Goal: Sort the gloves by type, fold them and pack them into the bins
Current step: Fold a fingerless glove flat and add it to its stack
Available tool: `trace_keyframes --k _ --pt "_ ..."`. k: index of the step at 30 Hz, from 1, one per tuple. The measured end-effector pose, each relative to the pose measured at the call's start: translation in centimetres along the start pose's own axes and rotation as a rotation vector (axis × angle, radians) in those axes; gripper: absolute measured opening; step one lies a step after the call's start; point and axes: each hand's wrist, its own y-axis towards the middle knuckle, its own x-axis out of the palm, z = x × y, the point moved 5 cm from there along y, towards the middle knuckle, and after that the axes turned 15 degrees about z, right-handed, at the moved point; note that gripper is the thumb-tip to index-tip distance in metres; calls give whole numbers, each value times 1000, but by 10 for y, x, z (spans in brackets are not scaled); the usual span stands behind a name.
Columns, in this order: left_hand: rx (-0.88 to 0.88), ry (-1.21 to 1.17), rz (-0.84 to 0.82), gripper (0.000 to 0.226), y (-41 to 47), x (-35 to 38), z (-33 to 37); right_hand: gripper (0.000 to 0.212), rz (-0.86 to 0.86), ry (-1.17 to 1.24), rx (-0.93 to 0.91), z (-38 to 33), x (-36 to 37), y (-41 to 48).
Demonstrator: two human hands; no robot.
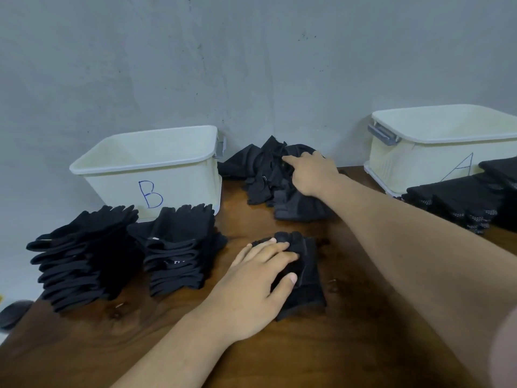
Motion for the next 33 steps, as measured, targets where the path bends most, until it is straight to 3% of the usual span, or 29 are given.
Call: trace_keyframes --k 3,6,10,13,21,24,28,33 --pt "2 -7 9 49 0 -1 -1 55 70 64 68 7 -3 7" --pt "10 -9 14 50 1 -2 -1 48 285 316 165 27 -19 12" --pt "17 3 15 49 0 -1 0 15 491 417 94 41 -67 6" --pt "17 14 13 49 -1 -1 0 9 543 437 27 45 -100 -1" --pt "33 9 9 48 -3 -2 -1 5 454 776 156 54 -131 -9" --pt "44 2 22 47 -4 -3 -1 14 381 853 194 53 -131 -11" --pt "38 -15 69 46 -3 -6 -1 30 181 635 202 52 -107 -8" --pt "13 -72 96 43 -2 -8 -3 50 154 452 76 27 -85 -10"
